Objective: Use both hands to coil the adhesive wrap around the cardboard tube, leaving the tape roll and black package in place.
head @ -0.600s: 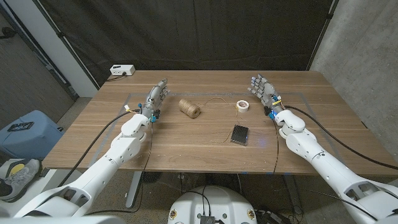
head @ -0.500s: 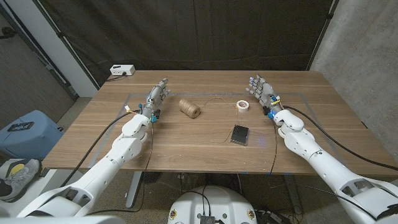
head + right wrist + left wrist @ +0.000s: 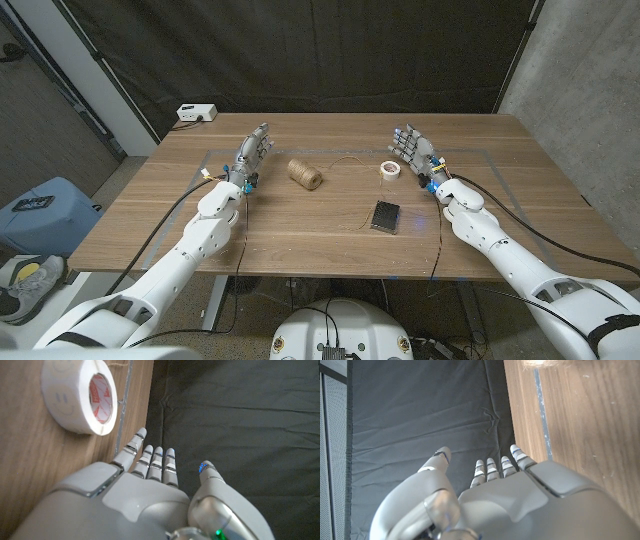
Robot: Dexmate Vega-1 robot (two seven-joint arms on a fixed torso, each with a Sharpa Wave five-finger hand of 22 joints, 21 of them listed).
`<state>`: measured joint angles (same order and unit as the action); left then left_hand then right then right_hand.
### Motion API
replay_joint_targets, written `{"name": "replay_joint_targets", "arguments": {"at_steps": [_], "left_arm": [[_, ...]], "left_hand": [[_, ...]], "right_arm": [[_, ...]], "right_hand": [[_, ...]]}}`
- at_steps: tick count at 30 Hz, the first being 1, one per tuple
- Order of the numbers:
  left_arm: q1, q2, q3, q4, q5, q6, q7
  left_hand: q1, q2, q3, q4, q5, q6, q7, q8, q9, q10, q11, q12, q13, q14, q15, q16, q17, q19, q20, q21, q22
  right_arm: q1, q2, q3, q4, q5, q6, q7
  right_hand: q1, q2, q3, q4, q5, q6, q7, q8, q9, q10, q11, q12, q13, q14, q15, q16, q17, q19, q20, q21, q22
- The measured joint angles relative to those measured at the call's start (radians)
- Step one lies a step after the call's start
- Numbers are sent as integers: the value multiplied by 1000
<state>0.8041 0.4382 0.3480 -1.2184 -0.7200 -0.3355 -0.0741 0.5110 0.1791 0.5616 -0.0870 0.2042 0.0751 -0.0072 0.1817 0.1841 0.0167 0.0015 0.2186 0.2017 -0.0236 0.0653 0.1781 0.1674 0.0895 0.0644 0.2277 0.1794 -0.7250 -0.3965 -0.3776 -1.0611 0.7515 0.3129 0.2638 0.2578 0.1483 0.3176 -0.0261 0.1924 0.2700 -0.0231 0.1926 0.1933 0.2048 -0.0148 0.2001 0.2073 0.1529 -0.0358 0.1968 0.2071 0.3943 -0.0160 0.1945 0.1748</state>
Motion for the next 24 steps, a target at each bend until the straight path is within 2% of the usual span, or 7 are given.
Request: {"name": "replay_joint_targets", "arguments": {"at_steps": [7, 12, 21, 24], "left_arm": [[-20, -3, 11, 10, 14, 0, -9], [-29, -3, 18, 13, 27, 1, -14], [-50, -2, 33, 19, 50, 11, -25], [-62, 4, 41, 22, 56, 15, -30]], "left_hand": [[12, -4, 4, -4, 3, 5, 5, 0, 0, 10, 4, 0, -2, 6, -1, 0, 0, 9, 2, 0, -2], [36, -16, 12, -38, 14, 5, 5, 0, 0, 22, 1, 8, -2, 21, -4, 0, 0, 20, 2, 0, -3], [76, -15, 27, -72, 36, 16, -5, 8, -3, 48, -23, 8, -2, 44, -20, 1, 0, 39, -7, 0, -3], [86, -13, 34, -79, 46, 21, -11, 8, -3, 55, -23, 15, -2, 51, -24, 8, 0, 42, -10, 0, -3]], "right_arm": [[9, 3, 3, 18, 1, 11, 17], [13, -1, 6, 20, 1, 11, 17], [20, -11, 10, 19, -6, 34, 30], [27, -12, 11, 25, -11, 42, 37]], "right_hand": [[2, -2, 0, 0, 0, 0, 0, 0, 0, 0, 0, 0, 0, 0, 0, 0, 0, 0, 0, 0, 0], [2, -2, 0, 0, 0, 0, 0, 0, 0, 0, 0, 0, 0, 0, 0, 0, 0, 0, 0, 0, 0], [2, -2, 4, -4, 0, 0, 0, 0, 0, 0, 0, 0, 0, 0, 0, 0, -3, 0, 0, 0, 0], [2, -2, 4, -4, 0, 0, 0, 0, 0, 0, 0, 0, 0, 0, 0, 0, -3, 0, 0, 0, 0]]}}
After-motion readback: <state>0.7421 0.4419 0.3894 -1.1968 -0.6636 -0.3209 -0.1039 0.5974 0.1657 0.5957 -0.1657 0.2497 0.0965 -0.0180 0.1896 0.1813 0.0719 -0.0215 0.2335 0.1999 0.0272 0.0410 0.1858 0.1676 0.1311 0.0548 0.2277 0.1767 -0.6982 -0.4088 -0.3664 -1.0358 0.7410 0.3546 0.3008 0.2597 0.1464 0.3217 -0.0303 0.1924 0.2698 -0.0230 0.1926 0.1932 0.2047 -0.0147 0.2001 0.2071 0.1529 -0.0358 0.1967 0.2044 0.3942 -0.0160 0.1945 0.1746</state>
